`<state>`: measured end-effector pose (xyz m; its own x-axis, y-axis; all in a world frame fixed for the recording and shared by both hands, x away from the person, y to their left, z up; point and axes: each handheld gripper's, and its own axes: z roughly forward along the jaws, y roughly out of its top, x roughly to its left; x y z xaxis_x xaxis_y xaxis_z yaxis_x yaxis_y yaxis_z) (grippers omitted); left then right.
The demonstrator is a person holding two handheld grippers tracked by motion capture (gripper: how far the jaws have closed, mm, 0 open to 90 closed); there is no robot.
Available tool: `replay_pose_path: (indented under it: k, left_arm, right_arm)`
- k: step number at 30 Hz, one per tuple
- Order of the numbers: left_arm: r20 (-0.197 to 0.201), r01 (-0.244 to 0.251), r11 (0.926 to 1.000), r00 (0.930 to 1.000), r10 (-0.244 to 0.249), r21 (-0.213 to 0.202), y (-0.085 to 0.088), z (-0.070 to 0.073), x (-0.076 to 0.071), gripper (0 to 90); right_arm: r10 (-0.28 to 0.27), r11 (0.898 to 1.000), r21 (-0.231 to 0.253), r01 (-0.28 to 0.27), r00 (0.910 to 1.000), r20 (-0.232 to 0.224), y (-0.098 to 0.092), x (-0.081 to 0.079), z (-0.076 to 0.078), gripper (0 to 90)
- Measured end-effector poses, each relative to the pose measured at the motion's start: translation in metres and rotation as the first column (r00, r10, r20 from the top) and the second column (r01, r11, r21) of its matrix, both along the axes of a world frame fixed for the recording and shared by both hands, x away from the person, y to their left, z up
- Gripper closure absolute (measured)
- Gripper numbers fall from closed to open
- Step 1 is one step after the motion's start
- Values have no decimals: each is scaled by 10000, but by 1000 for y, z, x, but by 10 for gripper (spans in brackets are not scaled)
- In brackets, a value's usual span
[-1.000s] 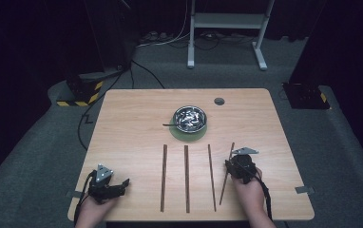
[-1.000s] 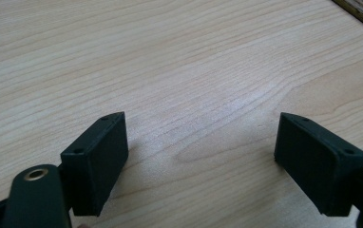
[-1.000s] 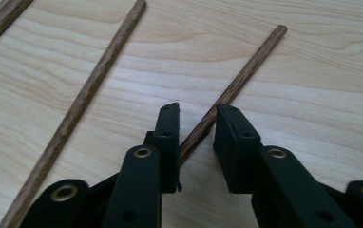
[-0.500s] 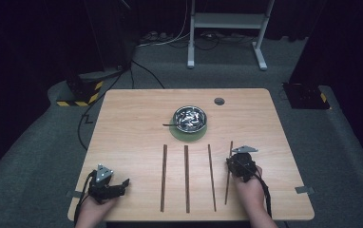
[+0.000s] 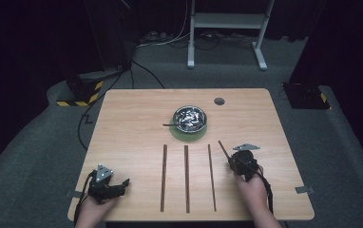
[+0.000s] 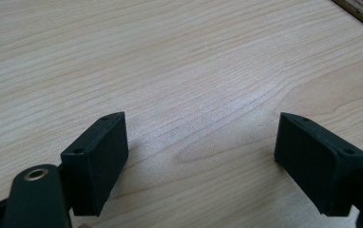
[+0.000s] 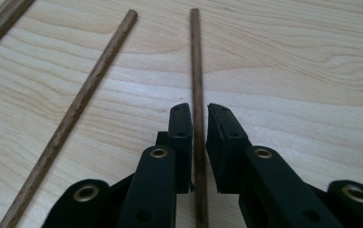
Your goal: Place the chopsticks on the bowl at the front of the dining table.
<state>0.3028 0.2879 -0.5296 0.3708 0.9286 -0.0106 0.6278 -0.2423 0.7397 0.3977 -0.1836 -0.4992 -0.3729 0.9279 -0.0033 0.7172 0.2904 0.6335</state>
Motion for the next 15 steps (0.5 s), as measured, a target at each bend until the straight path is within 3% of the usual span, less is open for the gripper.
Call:
replay_pose_path:
  k: [4, 8, 11, 15]
  left_arm:
    - [-1, 5, 10000, 10000, -5, -3, 0, 0, 0, 186]
    - [4, 21, 10000, 10000, -21, 1, 0, 0, 0, 186]
    - [3, 19, 10000, 10000, -19, -1, 0, 0, 0, 186]
    - [2, 20, 10000, 10000, -20, 0, 0, 0, 0, 185]
  right_arm:
    - [160, 9999, 13, -159, 9993, -329, -1, -1, -1, 715]
    - [270, 9994, -222, -277, 9991, -331, 1, 1, -3, 688]
    - [332, 9991, -253, -343, 9986, -402, 2, 2, -4, 696]
    - [521, 9974, -482, -533, 9983, -260, 3, 1, -5, 776]
